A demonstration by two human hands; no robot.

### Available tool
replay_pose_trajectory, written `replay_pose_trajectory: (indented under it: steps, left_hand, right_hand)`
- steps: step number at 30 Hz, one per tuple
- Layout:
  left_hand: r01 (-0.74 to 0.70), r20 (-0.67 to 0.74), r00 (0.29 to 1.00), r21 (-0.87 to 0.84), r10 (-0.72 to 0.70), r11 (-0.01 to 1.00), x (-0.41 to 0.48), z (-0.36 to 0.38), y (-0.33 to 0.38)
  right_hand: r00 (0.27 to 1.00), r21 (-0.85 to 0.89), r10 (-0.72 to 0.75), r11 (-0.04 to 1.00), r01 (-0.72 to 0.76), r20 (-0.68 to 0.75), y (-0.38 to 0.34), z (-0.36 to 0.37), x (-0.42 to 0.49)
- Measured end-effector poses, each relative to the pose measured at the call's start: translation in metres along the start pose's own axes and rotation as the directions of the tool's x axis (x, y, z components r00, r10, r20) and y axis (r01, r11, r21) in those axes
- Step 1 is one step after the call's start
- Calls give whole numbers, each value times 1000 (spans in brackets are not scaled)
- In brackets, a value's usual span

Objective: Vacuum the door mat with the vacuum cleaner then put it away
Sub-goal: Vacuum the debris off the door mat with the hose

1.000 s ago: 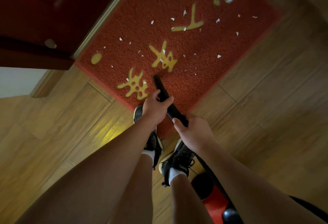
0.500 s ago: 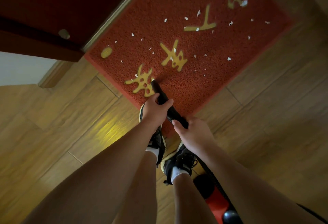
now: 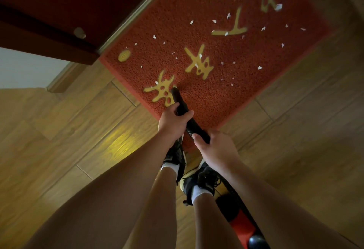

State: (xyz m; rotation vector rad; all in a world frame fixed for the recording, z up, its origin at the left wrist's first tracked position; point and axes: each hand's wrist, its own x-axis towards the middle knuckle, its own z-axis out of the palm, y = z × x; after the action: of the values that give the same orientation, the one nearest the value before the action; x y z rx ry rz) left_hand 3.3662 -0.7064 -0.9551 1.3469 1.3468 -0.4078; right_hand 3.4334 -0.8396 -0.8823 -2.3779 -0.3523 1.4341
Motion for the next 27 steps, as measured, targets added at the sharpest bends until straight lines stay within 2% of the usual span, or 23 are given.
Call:
replay_pose_trajectory:
  steps: [27]
  left_hand:
    - [11, 21, 1000, -72, -10, 997, 7, 0, -7]
  right_hand:
    - [1000, 10, -9, 1000, 9, 8, -1, 7, 1]
